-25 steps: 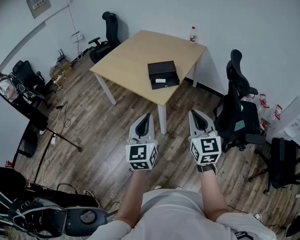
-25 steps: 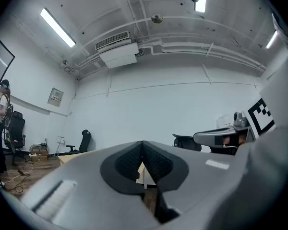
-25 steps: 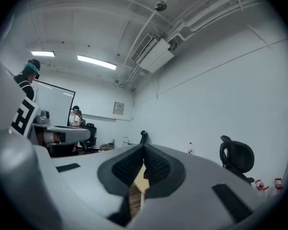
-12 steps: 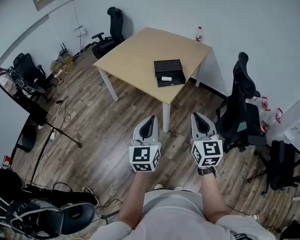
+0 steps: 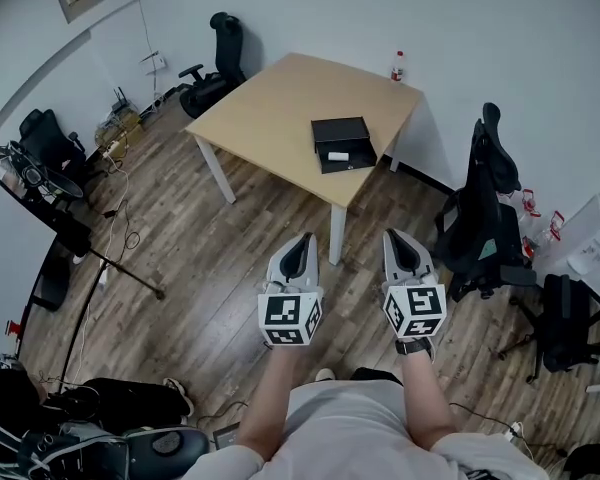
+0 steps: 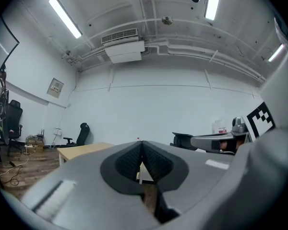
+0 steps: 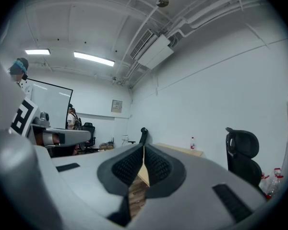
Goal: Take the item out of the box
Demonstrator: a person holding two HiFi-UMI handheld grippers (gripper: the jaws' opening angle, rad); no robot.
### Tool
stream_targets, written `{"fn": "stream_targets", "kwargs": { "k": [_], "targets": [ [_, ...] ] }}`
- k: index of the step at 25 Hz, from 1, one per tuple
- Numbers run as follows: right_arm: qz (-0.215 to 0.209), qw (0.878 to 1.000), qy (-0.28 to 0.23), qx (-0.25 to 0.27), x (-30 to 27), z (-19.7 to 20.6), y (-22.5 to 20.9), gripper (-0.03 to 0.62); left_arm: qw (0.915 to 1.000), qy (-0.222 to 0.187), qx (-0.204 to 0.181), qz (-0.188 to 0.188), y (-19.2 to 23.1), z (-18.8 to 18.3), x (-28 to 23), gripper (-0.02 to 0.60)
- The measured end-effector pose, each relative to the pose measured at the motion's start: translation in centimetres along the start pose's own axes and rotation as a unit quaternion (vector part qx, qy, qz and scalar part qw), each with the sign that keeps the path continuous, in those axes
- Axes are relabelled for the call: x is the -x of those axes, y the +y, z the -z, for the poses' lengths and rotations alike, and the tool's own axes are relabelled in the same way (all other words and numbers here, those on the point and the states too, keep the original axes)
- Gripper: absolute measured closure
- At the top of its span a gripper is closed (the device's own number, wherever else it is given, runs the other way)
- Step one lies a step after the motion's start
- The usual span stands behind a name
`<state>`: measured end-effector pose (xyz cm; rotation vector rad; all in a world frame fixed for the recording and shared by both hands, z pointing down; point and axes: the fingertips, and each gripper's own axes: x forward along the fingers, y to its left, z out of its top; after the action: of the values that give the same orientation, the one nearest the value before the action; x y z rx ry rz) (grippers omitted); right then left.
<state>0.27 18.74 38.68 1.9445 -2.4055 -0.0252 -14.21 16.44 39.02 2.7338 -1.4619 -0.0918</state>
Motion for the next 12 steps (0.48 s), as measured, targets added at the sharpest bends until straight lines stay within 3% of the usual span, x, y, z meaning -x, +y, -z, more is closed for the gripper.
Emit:
{"fn": "stream_targets", "kwargs": {
  "k": [6,12],
  "targets": [
    [0.001,1.000,0.014,-0.003,-0.3,1.5,1.9,0.580,0.9999,0.007,0.006,0.013,0.7,1.1,0.3,0.572],
    [0.003,1.000,0.023,-0.006,-2.5,2.8,0.9,0.580,0.9997,0.017,0.013,0.008,2.0,2.6,-1.9,0.572]
  ]
}}
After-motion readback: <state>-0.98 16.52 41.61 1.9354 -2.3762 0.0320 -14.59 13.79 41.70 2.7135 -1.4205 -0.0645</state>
